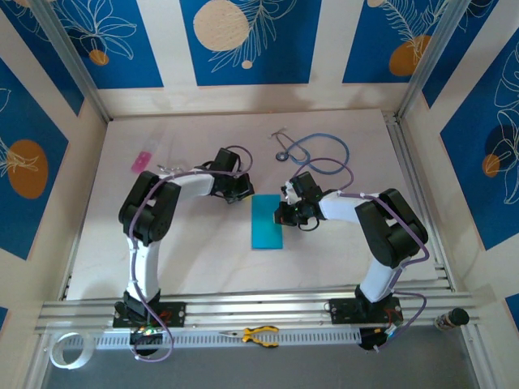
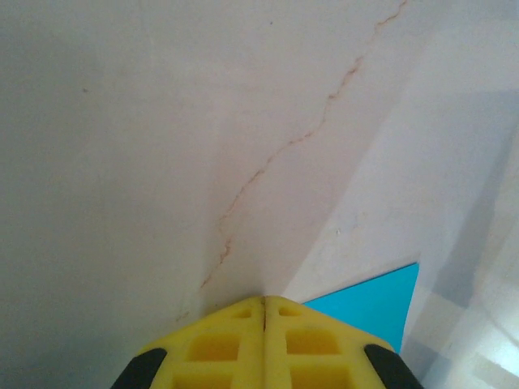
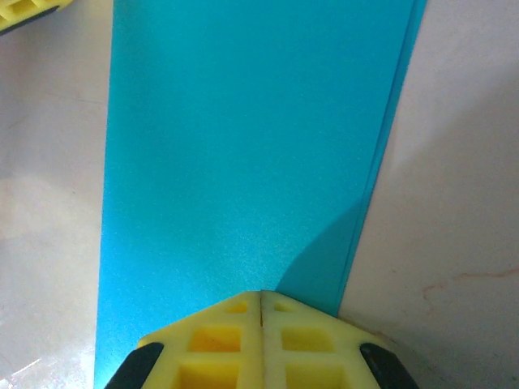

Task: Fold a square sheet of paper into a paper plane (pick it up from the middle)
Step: First fold the square sheet of paper in half at the center of the table.

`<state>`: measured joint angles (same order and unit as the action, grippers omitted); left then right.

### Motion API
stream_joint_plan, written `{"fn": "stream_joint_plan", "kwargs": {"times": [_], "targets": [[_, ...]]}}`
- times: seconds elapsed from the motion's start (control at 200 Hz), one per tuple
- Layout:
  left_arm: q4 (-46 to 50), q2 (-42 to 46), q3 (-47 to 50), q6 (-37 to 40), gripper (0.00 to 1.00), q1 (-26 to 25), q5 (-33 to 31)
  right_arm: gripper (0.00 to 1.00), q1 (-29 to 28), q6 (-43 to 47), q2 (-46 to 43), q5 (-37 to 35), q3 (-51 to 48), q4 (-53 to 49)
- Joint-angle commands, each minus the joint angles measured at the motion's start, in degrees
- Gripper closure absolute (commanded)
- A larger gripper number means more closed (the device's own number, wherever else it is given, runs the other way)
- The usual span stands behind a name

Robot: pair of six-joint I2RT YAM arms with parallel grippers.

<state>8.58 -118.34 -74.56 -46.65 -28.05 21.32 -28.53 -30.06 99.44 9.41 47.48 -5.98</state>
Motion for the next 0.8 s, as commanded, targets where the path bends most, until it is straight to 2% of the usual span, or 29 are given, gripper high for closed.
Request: {"fn": "stream_joint_plan", "kwargs": {"times": [0.0, 0.265, 0.465, 0.625, 0.795], "targets": [[4.8, -1.37, -2.43, 0.39, 0.94, 0.62, -2.91, 1.0, -0.39, 0.43, 2.87, -5.17, -3.41, -9.93], [10.01, 0.15, -5.23, 1.46, 0.94, 0.29, -6.25, 1.0, -0.3, 0.95, 3.02, -4.68, -3.06, -9.93], [10.03, 7.29, -2.73, 3.72, 0.92, -0.11, -6.32, 1.0, -1.06, 3.88, 5.47, -4.01, 1.26, -12.35], [3.39, 12.7, 3.79, 4.84, 0.91, -0.57, 0.24, 1.0, -1.4, 6.94, 6.68, -6.36, 6.4, -16.6], [-2.22, 14.34, 9.44, 3.49, 0.91, -2.84, 7.1, 1.0, -0.24, 7.83, 6.36, -6.78, 7.12, -18.1]]}}
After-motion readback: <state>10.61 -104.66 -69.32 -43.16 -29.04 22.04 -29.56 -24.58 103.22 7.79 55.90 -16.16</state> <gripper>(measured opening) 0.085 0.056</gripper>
